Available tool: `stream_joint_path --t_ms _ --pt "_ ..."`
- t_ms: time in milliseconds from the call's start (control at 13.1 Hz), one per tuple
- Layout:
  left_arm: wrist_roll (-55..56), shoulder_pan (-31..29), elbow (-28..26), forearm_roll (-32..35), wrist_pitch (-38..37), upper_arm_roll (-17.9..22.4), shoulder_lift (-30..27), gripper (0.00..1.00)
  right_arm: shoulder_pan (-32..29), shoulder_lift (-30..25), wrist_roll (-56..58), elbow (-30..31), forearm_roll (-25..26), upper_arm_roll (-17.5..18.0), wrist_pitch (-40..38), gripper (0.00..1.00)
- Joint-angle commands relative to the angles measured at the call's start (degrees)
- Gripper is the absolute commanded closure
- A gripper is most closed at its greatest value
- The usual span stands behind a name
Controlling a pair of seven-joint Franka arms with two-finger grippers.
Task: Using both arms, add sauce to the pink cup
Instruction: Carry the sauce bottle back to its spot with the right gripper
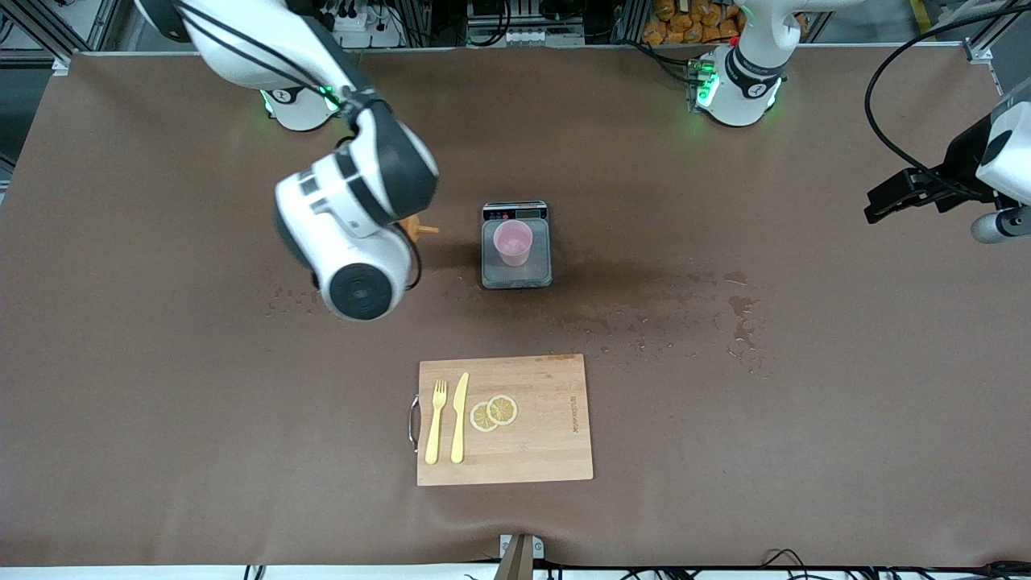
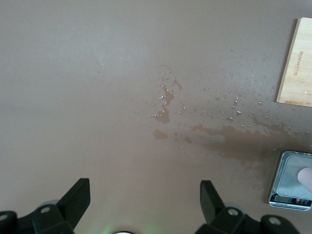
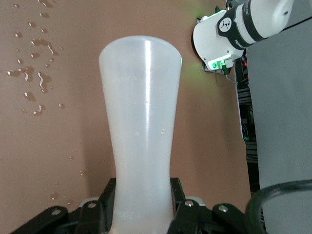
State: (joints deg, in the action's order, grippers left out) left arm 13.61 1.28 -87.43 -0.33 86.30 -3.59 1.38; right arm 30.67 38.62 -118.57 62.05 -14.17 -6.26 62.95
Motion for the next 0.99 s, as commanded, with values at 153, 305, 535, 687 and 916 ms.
stream_joint_path --t_ms 153,305,535,687,916 --pt "-0.42 -0.49 -0.9 -0.11 0.8 -0.37 -0.77 0.0 -8.41 -4.95 9.47 0.97 -7.35 0.64 -1.86 0.96" --pt "-0.42 -0.49 -0.9 -0.11 0.8 -0.37 -0.77 0.0 -13.06 -5.31 14.57 0.97 -10.5 0.64 -3.8 0.96" --pt "-0.42 -0.49 -0.81 -0.11 0.89 -0.37 -0.68 0.0 -19.92 -5.49 22.39 0.97 -15.34 0.64 -6.26 0.96" --pt "-0.42 -0.49 -0.9 -0.11 1.06 -0.37 -0.68 0.0 -24.14 -5.4 28.89 0.97 -16.58 0.64 -7.92 0.96" --pt "-0.51 -0.49 -0.81 -0.11 1.06 -0.37 -0.68 0.0 -29.77 -4.79 39.17 1.14 -17.29 0.64 -9.07 0.95"
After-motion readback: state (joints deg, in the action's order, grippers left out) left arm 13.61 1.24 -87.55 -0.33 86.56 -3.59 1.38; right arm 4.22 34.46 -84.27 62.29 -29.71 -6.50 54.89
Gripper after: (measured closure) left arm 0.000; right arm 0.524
